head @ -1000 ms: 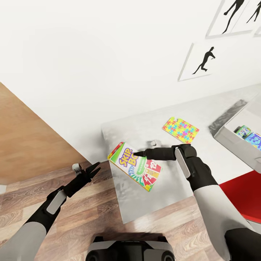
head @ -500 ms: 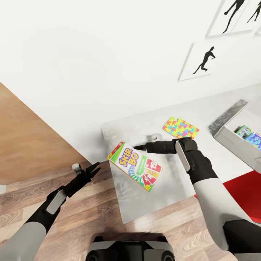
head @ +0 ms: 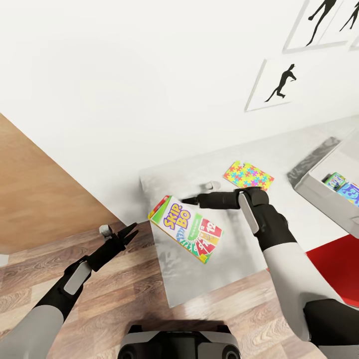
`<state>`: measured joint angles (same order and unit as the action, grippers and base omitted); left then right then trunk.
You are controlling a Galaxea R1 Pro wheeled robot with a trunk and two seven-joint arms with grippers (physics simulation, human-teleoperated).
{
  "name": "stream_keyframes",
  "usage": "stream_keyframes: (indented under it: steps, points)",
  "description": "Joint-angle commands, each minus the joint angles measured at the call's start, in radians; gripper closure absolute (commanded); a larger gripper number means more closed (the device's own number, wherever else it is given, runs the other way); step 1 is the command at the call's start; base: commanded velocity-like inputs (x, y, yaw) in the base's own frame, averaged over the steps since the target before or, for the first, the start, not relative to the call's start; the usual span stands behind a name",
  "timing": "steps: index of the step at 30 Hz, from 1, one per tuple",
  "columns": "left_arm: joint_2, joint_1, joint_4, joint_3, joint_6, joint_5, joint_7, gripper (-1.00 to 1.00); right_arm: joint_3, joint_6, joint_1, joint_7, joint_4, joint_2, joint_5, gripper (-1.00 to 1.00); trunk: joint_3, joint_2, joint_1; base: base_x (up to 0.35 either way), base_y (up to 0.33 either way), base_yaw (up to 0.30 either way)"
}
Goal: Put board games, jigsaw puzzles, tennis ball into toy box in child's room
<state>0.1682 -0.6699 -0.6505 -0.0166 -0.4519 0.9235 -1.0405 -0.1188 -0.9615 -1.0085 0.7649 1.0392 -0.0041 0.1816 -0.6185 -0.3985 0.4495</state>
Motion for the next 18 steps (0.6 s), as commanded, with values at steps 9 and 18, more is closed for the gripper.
stream_keyframes:
  steps: [9, 18]
  points:
    - [0.001, 0.000, 0.000, -0.002, -0.010, 0.008, -0.001, -1.00, -0.004, 0.011, -0.003, -0.002, -0.013, 0.044, 0.007, -1.00, -0.001, -0.002, 0.001, 0.000, 0.000, 0.000]
    - [0.000, 0.000, 0.000, -0.002, -0.010, 0.008, -0.001, -1.00, -0.008, 0.021, -0.002, 0.001, -0.040, 0.083, 0.008, -1.00, -0.001, -0.002, 0.001, 0.000, 0.000, 0.000]
